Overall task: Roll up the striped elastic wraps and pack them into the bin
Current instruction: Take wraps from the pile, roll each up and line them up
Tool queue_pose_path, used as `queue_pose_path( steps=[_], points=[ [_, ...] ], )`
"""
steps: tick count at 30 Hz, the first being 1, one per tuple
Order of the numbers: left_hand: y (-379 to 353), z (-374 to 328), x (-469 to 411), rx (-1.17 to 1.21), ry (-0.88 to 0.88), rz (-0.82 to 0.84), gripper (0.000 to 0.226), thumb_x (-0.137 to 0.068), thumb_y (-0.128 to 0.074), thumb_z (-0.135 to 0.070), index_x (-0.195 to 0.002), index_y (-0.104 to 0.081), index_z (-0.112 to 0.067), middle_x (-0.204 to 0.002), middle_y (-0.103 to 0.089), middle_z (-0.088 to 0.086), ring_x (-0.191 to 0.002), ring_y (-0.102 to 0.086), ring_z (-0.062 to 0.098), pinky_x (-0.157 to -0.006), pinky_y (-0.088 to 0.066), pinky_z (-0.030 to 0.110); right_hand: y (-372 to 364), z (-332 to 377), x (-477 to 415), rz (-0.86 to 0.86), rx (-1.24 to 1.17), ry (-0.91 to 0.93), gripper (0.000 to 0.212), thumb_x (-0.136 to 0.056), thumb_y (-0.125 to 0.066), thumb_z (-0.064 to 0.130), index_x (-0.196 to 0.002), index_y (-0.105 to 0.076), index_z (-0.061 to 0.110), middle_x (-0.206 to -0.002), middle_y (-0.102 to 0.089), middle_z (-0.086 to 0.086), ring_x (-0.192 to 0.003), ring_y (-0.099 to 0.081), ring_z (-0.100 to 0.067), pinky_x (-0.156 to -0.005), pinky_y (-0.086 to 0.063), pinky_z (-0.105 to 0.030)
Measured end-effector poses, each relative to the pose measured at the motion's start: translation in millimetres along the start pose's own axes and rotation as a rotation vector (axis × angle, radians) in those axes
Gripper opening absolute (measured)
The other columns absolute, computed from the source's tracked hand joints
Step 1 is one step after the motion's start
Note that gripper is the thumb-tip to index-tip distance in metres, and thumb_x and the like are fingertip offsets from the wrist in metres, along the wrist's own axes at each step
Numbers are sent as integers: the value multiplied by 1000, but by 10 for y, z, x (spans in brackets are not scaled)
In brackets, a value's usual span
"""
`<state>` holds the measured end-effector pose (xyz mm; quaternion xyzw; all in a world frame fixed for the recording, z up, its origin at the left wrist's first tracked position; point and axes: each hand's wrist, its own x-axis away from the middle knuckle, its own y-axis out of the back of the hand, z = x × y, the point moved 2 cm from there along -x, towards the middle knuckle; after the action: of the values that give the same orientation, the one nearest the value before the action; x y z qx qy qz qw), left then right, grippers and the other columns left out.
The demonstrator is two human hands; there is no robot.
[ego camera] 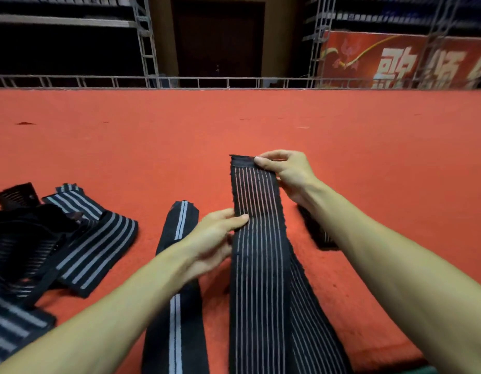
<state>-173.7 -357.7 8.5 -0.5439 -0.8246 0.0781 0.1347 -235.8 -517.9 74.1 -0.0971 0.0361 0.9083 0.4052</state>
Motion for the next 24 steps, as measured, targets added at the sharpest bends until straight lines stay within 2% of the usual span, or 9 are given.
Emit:
queue_pose_path(
  steps=[3, 6, 8, 10, 13, 16, 20, 22, 24],
  points=[
    [-247, -47, -10, 152, 23, 139, 27, -96, -48, -5, -120, -57, 2, -100, -67, 12, -85, -64, 18, -74, -57, 29, 194, -45, -14, -75, 197, -7, 12, -79, -76, 12, -85, -70, 4, -72, -66, -4, -60, -57, -10, -59, -47, -25],
    [-367, 143, -168, 100, 47, 129, 28, -95, -48, -2, -122, -55, 3, -109, -65, 14, -89, -64, 19, -70, -59, 28, 343, -239, -102, -3, 549, 17, 17, -82, -74, 15, -94, -73, 3, -85, -68, -7, -74, -58, -11, -74, -48, -28],
    [-335, 348, -288, -55, 100, 129, 26, -96, -50, -4, -121, -56, 2, -107, -64, 15, -84, -64, 18, -68, -58, 25, 400, -455, -156, 96, 754, -18, 12, -85, -71, 15, -94, -73, 6, -88, -68, -6, -82, -59, -13, -81, -48, -31],
    [-232, 481, -384, -350, 133, 118, 21, -97, -52, -15, -111, -60, -1, -90, -54, 14, -64, -53, 12, -54, -49, 20, 427, -681, -187, 150, 828, -50, 5, -88, -67, 12, -91, -72, 11, -87, -67, -3, -85, -58, -13, -82, -46, -30],
    [8, 491, -567, -653, 70, -101, 20, -93, -57, -31, -86, -65, -15, -76, -59, 2, -55, -49, 8, -47, -39, 19, 431, -957, -205, 148, 808, -47, 6, -88, -66, 9, -88, -71, 12, -75, -63, 4, -72, -55, -5, -67, -40, -15],
    [230, 403, -801, -772, -135, -384, 11, -90, -58, -23, -91, -68, -20, -85, -67, -2, -81, -62, 15, -73, -47, 25, 432, -1151, -275, 67, 789, -24, 5, -87, -69, 16, -88, -73, 14, -69, -60, 13, -68, -50, 3, -60, -36, -9],
    [351, 426, -1176, -990, -171, -402, 25, -94, -54, -21, -115, -65, -16, -110, -63, 5, -102, -56, 17, -90, -36, 21, 431, -1312, -410, -12, 753, 3, 9, -86, -70, 21, -90, -74, 13, -80, -66, 7, -78, -57, -5, -62, -34, -10],
    [336, 464, -1361, -959, -151, -423, 25, -93, -53, -25, -114, -66, -18, -116, -66, 3, -114, -56, 21, -102, -38, 33, 449, -1409, -453, -56, 745, -10, 11, -86, -70, 21, -91, -75, 13, -84, -69, 4, -81, -58, -6, -65, -36, -10],
    [305, 507, -1472, -935, -129, -519, 23, -92, -54, -28, -109, -69, -25, -115, -68, -1, -115, -58, 21, -102, -39, 39, 453, -1534, -482, -95, 747, -30, 10, -85, -71, 25, -90, -75, 17, -89, -72, 3, -83, -62, -8, -75, -43, -18]
  ],
)
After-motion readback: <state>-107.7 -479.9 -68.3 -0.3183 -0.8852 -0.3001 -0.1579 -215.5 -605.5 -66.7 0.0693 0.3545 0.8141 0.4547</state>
